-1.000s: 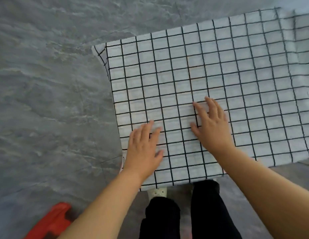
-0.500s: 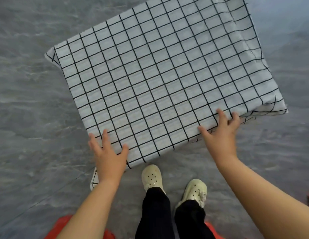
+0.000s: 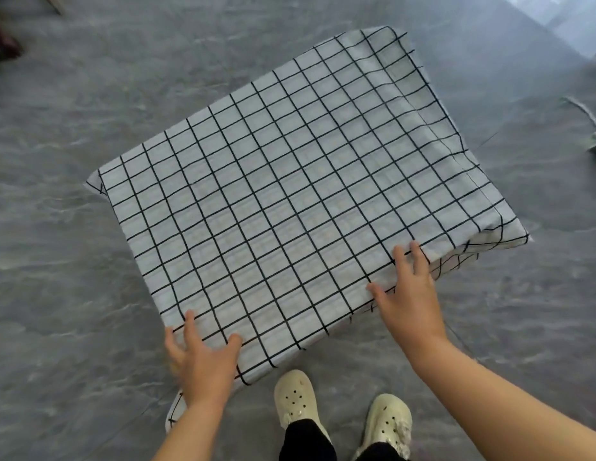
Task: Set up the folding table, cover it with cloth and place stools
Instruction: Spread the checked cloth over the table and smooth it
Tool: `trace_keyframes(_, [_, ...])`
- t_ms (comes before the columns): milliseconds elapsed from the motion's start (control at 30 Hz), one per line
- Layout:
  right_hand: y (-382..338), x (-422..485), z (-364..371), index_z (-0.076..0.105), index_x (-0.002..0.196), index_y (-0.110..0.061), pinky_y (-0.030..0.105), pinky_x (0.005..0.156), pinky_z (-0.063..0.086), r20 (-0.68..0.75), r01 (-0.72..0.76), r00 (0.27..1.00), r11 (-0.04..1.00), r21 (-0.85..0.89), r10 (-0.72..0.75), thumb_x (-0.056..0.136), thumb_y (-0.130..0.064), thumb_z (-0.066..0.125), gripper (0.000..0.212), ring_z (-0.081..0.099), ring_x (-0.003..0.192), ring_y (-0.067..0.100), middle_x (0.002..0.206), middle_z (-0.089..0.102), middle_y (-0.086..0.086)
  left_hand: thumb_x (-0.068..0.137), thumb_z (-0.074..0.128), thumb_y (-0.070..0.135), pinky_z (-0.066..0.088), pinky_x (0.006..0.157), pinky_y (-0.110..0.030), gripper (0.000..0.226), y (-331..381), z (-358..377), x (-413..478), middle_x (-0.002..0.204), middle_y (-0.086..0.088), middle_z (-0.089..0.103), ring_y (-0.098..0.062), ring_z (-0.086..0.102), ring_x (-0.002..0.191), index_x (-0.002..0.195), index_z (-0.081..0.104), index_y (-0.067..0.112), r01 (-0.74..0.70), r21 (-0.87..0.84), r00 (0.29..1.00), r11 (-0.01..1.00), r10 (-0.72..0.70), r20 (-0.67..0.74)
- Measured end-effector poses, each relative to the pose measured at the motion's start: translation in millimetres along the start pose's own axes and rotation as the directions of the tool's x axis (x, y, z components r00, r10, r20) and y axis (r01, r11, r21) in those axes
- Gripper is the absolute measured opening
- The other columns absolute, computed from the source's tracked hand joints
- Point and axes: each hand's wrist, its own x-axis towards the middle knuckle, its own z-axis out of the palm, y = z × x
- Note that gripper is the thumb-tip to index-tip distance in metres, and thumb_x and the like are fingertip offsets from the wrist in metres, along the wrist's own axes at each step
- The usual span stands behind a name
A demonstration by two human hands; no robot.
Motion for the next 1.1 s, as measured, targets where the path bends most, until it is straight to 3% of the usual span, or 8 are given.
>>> trace_keyframes(267, [-2, 50, -32, 0.02, 0.149, -0.021, 0.04, 0.116, 0.021, 0.086, 0.082, 0.993, 0.996, -0.045, -0.078, 0.09, -0.028, 0.061, 0.072, 0.007, 0.147, 0.026, 0.161, 0.002, -0.001, 0.079, 0.068, 0.032, 0.028, 0.107, -0.051, 0.086, 33, 25, -11, 0.155, 0.009, -0.006, -0.035, 0.012, 0.139, 0.148, 0.017, 0.034, 0.11, -0.044, 0.994, 0.993, -0.109, 0.009])
trace_keyframes(600, [-7, 112, -66, 0.026, 0.148, -0.022, 0.04, 0.108, 0.036, 0.157, 0.162, 0.978, 0.973, -0.163, -0.136, 0.087, -0.029, 0.065, 0.073, 0.03, 0.139, 0.026, 0.16, 0.007, -0.001, 0.077, 0.068, 0.037, 0.031, 0.105, -0.057, 0.091, 64, 57, -12, 0.155, 0.008, -0.01, -0.037, 0.012, 0.139, 0.148, 0.012, 0.035, 0.153, -0.054, 0.988, 0.987, -0.154, -0.012])
trace_keyframes(700, [-3, 113, -65, 0.021, 0.149, -0.023, 0.041, 0.111, 0.033, 0.172, 0.18, 0.974, 0.961, -0.211, -0.145, 0.089, -0.034, 0.061, 0.073, 0.021, 0.143, 0.028, 0.161, 0.003, -0.001, 0.077, 0.068, 0.037, 0.031, 0.105, -0.056, 0.092, 63, 59, -12, 0.155, 0.007, -0.011, -0.037, 0.011, 0.139, 0.149, 0.01, 0.034, 0.152, -0.05, 0.988, 0.987, -0.152, -0.009])
trace_keyframes(800, [-7, 103, -61, 0.004, 0.151, -0.026, 0.049, 0.114, 0.026, 0.137, 0.127, 0.988, 0.901, -0.414, -0.076, 0.092, -0.044, 0.051, 0.078, 0.007, 0.145, 0.039, 0.16, -0.011, 0.004, 0.077, 0.068, 0.037, 0.03, 0.106, -0.056, 0.092, 63, 55, -16, 0.155, 0.008, -0.014, -0.037, 0.014, 0.138, 0.149, 0.011, 0.033, 0.144, -0.039, 0.989, 0.989, -0.145, -0.004])
trace_keyframes(867, [-15, 89, -55, -0.005, 0.151, -0.024, 0.053, 0.115, 0.013, 0.067, 0.084, 0.996, 0.853, -0.516, -0.057, 0.093, -0.043, 0.048, 0.081, -0.007, 0.145, 0.04, 0.158, -0.019, 0.01, 0.075, 0.07, 0.04, 0.02, 0.111, -0.056, 0.093, 61, 52, -21, 0.155, 0.001, -0.015, -0.035, 0.007, 0.141, 0.15, 0.014, 0.029, 0.045, 0.111, 0.997, 0.993, -0.037, -0.07])
trace_keyframes(967, [-20, 62, -34, 0.002, 0.152, -0.019, 0.045, 0.117, 0.011, 0.184, 0.358, 0.933, 0.737, -0.574, -0.309, 0.092, -0.029, 0.051, 0.078, -0.001, 0.147, 0.033, 0.159, -0.002, 0.014, 0.073, 0.072, 0.032, 0.023, 0.109, -0.05, 0.075, 54, 47, -25, 0.15, -0.011, 0.021, -0.031, 0.019, 0.137, 0.14, 0.04, 0.022, -0.338, 0.417, 0.917, 0.843, 0.395, -0.054])
trace_keyframes(1033, [-19, 52, -21, 0.008, 0.151, -0.018, 0.037, 0.115, 0.022, 0.333, 0.485, 0.874, 0.686, -0.542, -0.355, 0.089, -0.023, 0.054, 0.078, 0.009, 0.145, 0.03, 0.158, 0.01, 0.011, 0.078, 0.068, 0.028, 0.039, 0.097, -0.039, 0.052, 51, 43, -26, 0.132, -0.003, 0.041, -0.024, 0.039, 0.122, 0.127, 0.052, 0.024, -0.508, 0.443, 0.845, 0.739, 0.528, 0.088])
trace_keyframes(1100, [-20, 50, -17, 0.009, 0.151, -0.019, 0.037, 0.115, 0.025, 0.362, 0.483, 0.872, 0.704, -0.521, -0.33, 0.088, -0.021, 0.055, 0.078, 0.01, 0.144, 0.029, 0.156, 0.012, 0.01, 0.084, 0.062, 0.024, 0.043, 0.09, -0.031, 0.046, 52, 38, -25, 0.125, 0.003, 0.041, -0.017, 0.04, 0.115, 0.129, 0.049, 0.026, -0.551, 0.378, 0.832, 0.744, 0.522, 0.187])
